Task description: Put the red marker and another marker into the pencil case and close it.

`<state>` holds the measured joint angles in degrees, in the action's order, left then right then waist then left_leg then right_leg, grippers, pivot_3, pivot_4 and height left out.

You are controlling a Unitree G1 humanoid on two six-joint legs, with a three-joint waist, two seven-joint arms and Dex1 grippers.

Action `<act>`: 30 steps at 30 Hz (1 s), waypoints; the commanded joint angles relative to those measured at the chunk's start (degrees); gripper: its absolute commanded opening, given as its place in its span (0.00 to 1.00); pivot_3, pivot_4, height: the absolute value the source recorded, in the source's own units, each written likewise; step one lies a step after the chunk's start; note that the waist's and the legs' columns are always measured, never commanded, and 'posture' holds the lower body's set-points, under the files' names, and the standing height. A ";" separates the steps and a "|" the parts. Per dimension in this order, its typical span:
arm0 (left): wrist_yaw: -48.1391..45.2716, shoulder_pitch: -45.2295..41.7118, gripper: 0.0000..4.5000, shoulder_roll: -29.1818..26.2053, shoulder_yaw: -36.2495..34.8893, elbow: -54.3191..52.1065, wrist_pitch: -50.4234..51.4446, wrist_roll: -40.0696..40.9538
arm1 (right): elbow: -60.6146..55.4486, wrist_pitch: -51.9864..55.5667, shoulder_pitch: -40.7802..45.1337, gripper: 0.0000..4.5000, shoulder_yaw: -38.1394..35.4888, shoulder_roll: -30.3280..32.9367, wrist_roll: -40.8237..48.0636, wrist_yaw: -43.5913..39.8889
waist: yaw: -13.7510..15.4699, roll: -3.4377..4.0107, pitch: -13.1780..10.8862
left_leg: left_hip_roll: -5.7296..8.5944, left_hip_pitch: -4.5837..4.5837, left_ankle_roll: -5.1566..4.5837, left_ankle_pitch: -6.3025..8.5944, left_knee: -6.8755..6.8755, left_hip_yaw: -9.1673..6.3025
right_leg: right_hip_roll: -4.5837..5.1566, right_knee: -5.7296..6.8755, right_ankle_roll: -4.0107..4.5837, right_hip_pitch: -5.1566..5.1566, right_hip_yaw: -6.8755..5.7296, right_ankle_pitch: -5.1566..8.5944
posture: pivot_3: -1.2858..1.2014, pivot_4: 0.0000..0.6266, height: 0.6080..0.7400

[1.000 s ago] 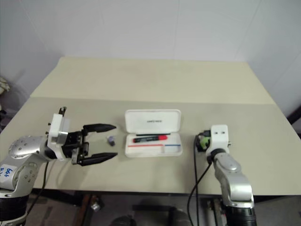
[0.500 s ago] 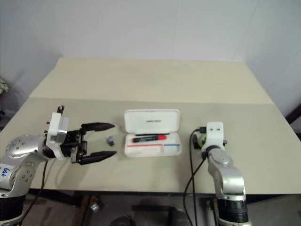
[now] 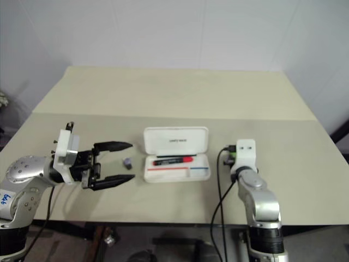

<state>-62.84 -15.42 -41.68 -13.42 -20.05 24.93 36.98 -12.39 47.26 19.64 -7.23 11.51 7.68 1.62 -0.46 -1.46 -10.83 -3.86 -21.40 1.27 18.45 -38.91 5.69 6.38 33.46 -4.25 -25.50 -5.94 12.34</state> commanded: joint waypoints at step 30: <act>-6.57 10.54 1.00 -1.42 -9.44 4.71 -9.88 2.12 | -3.07 -15.16 23.22 0.25 21.38 20.49 14.16 -59.67 | -1.19 0.26 -0.16 | -0.03 0.00 0.08 0.07 0.77 0.28 | -0.05 0.08 -0.17 -0.32 -0.03 0.19 | 0.52 0.24 1.00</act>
<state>-68.62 -5.39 -41.95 -20.58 -15.29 16.77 39.01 -14.87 33.07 41.06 13.34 32.66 22.42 -57.52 -1.65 -1.20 -10.99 -3.90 -21.39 1.36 18.51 -38.16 5.97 6.33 33.57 -4.41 -25.83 -5.96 12.53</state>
